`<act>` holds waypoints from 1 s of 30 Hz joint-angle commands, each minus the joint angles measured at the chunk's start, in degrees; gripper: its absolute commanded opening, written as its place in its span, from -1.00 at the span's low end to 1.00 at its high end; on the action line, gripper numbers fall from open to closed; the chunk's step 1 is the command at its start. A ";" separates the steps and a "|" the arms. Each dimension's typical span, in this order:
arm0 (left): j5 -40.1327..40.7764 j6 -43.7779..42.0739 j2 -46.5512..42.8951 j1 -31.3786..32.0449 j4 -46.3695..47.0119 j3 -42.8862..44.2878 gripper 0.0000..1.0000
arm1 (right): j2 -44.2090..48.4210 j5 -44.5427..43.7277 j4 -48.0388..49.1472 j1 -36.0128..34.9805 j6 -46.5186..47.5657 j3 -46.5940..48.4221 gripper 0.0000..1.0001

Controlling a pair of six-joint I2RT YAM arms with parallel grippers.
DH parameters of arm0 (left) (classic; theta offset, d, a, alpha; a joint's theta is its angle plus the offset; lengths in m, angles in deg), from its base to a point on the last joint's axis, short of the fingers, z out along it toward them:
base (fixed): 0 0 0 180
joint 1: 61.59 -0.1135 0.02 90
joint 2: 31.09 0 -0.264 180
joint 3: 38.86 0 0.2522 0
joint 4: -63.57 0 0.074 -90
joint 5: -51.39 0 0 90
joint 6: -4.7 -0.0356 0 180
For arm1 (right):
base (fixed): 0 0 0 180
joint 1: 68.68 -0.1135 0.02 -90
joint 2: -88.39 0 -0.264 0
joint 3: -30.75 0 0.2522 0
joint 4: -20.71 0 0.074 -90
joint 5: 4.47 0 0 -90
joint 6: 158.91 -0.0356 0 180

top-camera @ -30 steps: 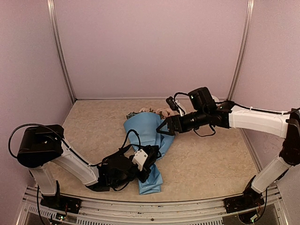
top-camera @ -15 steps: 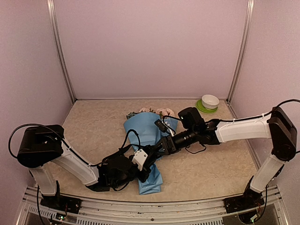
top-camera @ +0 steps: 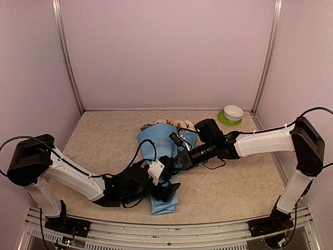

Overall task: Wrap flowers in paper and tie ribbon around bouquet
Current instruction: Pass from the left arm to the right, then cross the half-tied ribbon over the folded bouquet.

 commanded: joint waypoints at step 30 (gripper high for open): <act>-4.22 44.78 -18.28 -23.40 -48.89 -11.39 -0.71 | 0.08 -0.59 -3.12 0.99 3.45 4.60 -1.00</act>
